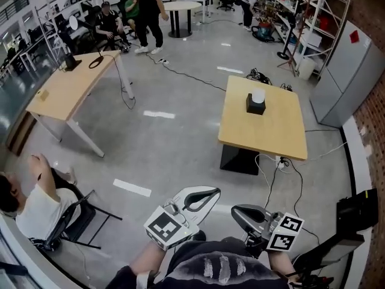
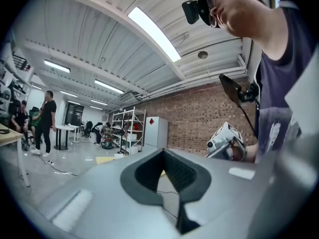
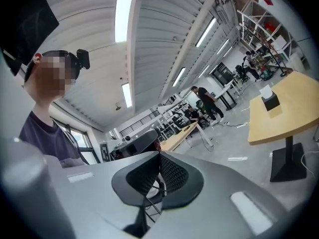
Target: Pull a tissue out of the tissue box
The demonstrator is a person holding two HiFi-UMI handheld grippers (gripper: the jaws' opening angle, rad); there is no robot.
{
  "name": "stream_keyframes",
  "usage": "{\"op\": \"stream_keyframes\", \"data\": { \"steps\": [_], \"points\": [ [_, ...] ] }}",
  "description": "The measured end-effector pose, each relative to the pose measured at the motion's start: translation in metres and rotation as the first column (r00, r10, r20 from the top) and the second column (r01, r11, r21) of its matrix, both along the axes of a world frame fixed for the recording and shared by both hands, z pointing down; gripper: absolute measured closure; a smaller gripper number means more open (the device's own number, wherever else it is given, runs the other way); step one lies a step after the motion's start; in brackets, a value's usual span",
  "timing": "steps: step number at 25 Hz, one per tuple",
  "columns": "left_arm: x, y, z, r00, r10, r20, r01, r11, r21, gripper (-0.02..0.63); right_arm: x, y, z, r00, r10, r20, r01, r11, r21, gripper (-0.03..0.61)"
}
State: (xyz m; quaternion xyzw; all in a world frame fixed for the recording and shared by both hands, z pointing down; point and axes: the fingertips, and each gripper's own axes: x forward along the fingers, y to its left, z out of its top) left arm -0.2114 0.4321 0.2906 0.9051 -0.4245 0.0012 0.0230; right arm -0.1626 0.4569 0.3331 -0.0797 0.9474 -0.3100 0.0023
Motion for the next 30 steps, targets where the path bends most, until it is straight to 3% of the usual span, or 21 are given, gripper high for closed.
{"op": "stream_keyframes", "data": {
  "steps": [10,16,30],
  "points": [
    [-0.040,-0.037,0.000,0.997,-0.071,0.006,0.071,0.997,-0.005,0.612,-0.035,-0.049,0.009,0.999,-0.037,-0.010,0.037,0.999,-0.028,0.583],
    [-0.049,-0.082,-0.001,0.988,-0.152,0.037,0.153,0.988,-0.031,0.612,-0.048,-0.087,0.006,0.984,-0.175,0.030,0.175,0.984,-0.021,0.581],
    [0.038,-0.238,-0.003,0.983,-0.133,0.125,0.145,0.985,-0.091,0.612,0.034,-0.247,0.015,0.983,-0.158,0.090,0.166,0.982,-0.084,0.581]
  ]
}}
